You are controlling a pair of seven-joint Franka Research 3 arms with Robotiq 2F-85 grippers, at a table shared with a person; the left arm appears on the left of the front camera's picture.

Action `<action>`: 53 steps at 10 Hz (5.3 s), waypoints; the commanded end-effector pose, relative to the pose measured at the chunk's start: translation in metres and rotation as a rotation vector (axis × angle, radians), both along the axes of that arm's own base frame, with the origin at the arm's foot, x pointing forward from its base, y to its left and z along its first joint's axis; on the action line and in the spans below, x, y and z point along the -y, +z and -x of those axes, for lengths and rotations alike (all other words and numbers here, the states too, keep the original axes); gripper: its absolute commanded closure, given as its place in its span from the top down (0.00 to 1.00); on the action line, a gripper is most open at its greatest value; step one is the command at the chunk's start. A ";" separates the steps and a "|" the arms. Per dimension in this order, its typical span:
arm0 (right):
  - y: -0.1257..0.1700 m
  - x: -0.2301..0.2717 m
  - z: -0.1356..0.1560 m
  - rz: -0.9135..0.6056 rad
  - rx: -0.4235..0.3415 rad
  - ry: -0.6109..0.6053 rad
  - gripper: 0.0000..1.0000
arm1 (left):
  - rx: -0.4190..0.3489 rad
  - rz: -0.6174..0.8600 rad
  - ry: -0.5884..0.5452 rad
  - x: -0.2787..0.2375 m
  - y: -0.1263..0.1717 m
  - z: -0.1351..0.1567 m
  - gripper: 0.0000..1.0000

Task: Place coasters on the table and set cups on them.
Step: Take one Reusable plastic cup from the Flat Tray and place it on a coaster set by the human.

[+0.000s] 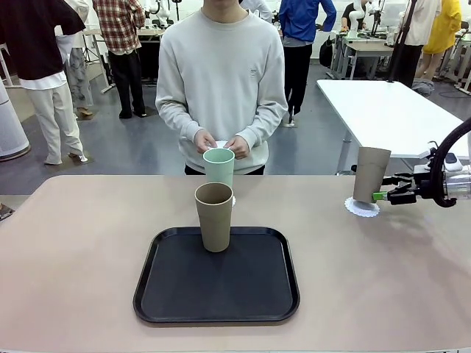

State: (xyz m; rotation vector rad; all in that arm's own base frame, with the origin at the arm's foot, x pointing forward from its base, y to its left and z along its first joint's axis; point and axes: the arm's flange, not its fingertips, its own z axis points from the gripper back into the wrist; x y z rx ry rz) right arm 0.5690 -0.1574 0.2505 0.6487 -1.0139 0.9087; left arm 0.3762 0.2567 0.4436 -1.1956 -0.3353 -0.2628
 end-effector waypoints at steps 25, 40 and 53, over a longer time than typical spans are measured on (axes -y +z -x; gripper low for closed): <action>0.226 -0.110 0.131 0.844 -0.080 -0.273 1.00 | 0.001 0.000 -0.004 -0.001 0.002 0.001 1.00; 0.253 -0.212 0.144 0.629 -0.432 -0.541 1.00 | 0.001 0.000 -0.004 -0.001 0.002 0.001 1.00; 0.292 -0.254 0.116 0.575 -0.676 -0.701 1.00 | 0.001 0.000 -0.004 -0.001 0.002 0.001 1.00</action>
